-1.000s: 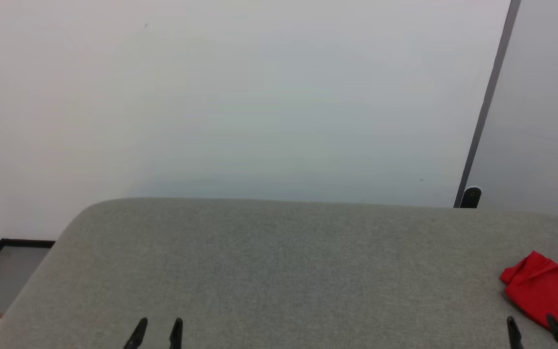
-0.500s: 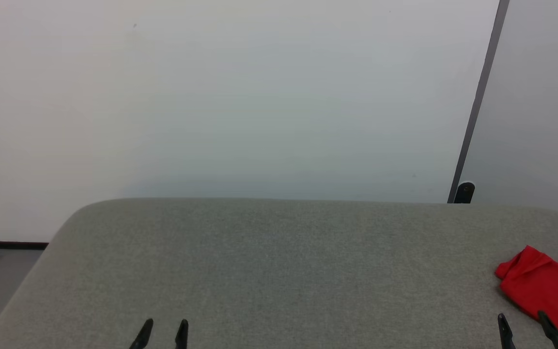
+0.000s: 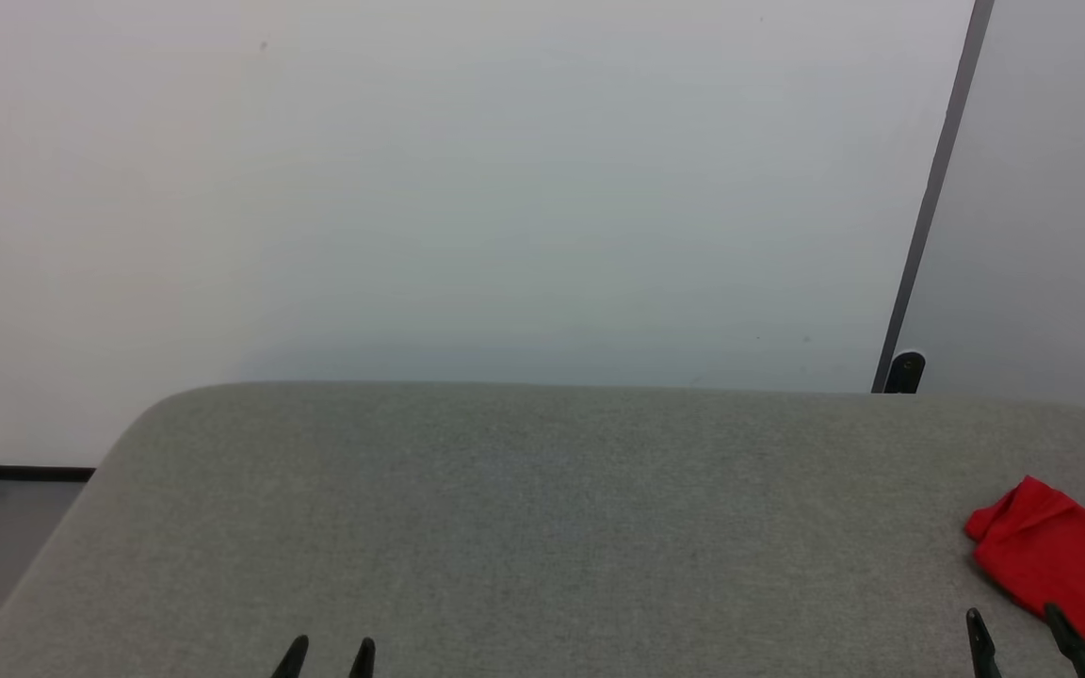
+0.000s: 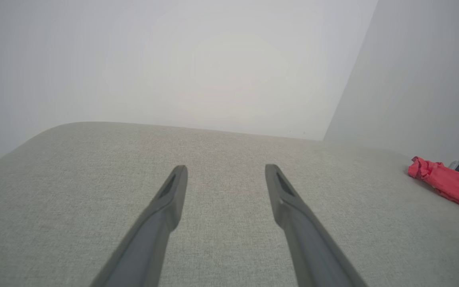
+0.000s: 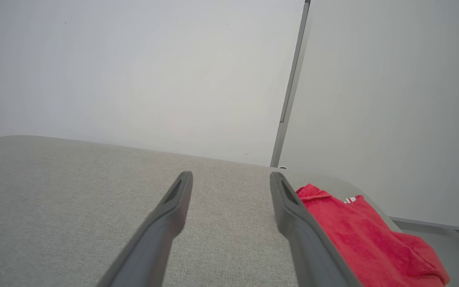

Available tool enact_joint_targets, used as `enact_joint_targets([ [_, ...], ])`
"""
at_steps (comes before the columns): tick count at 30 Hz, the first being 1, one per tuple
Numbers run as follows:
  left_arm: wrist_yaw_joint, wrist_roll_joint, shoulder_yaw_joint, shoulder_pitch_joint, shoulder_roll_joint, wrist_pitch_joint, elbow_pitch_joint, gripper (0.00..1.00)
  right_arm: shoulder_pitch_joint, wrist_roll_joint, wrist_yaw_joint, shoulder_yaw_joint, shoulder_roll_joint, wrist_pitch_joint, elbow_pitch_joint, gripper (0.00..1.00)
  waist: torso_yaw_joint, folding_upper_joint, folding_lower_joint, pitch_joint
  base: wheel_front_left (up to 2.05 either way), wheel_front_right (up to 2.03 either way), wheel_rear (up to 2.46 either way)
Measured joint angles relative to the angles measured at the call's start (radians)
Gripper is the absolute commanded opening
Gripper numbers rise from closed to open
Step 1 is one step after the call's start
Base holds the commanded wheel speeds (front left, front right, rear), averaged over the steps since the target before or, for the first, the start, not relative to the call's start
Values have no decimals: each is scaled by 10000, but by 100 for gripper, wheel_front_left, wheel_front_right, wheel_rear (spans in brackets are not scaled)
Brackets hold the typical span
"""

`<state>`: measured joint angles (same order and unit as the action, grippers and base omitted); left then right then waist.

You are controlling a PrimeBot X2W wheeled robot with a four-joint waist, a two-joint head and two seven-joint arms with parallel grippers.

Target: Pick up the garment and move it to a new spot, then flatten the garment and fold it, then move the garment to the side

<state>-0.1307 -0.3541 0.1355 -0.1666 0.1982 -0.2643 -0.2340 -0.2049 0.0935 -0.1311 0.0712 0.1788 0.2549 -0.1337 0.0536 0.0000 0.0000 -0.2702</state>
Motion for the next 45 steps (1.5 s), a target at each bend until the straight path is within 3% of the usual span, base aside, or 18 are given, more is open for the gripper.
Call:
enact_joint_targets([
  [14, 38, -637, -67, 2, 198, 2, -44, 100, -5, 13, 0, 35, 21, -90, -6, 100, 2, 0, 0, 10, 0, 0, 0],
  [15, 67, -594, -65, -14, 188, 0, -71, 0, -8, 13, 0, 31, 8, -88, -50, 0, 4, 0, 0, 10, 0, 0, 0],
  [21, 69, -761, -33, -398, -35, 107, -594, 0, -287, 207, -2, 2, -232, -224, -639, 0, 0, 0, 0, 39, 0, 0, 0],
  [45, 67, -4276, -761, 453, -441, 1212, -443, 0, 594, 4694, 0, 102, -537, -1237, -736, 0, -103, 0, 0, 561, 0, 0, 0],
])
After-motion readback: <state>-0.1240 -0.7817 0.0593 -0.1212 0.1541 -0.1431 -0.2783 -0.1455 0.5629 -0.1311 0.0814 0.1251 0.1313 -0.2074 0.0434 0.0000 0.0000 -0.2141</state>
